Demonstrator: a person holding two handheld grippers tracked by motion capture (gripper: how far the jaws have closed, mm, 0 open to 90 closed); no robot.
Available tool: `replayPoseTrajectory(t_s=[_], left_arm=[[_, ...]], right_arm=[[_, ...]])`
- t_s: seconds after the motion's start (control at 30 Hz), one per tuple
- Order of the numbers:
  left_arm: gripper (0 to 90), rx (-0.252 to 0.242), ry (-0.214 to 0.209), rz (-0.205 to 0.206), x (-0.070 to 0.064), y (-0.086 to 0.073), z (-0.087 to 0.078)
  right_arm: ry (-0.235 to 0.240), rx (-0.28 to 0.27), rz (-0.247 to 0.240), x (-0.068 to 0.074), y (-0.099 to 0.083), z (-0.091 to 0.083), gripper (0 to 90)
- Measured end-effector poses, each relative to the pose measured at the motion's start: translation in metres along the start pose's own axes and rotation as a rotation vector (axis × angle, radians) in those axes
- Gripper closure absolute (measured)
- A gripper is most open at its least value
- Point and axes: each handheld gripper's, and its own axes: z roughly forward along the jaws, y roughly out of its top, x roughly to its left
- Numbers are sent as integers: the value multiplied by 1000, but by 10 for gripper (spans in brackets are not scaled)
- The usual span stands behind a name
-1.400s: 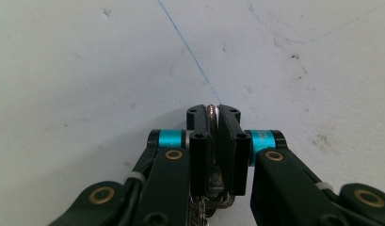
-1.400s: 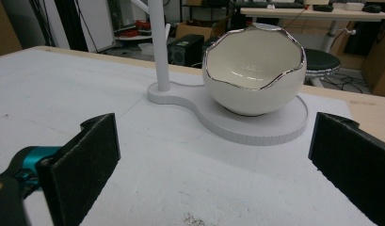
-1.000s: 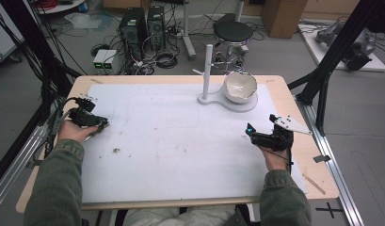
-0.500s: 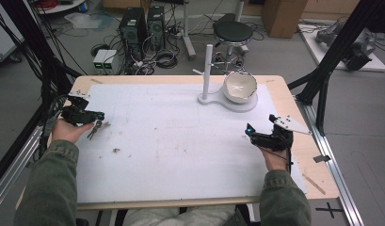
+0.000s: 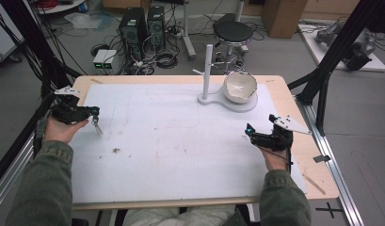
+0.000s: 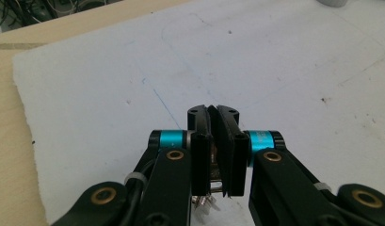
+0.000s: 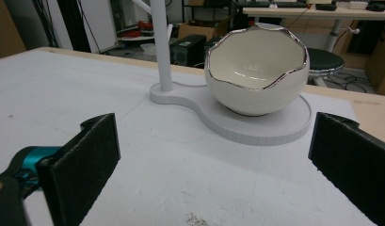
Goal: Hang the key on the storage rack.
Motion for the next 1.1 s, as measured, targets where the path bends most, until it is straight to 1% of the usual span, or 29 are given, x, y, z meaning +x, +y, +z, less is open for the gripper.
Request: replayPoseTrajectory(t_s=[0.07,0.2,0.5,0.63,0.67,0.83,0.9,1.1], left_arm=[[839,-14,-2,0,-1,1,-3],[840,-20,4,21,-5,7,-10],[839,-41,6,63,-14,30,-25],[839,-61,0,72,-18,40,-31],[839,-65,-3,77,-20,42,-33],[839,-78,-1,101,-26,55,-38],[839,-84,-7,104,-29,60,-38],[839,-93,-17,139,-40,77,-40]], right_arm=[[1,1,4,0,0,0,14],[2,1,-1,0,0,0,14],[5,4,3,0,0,1,14],[5,2,-1,0,0,1,14],[3,4,5,0,0,1,14],[6,4,10,0,0,0,14],[7,3,9,0,0,0,14],[7,1,11,-1,0,0,14]])
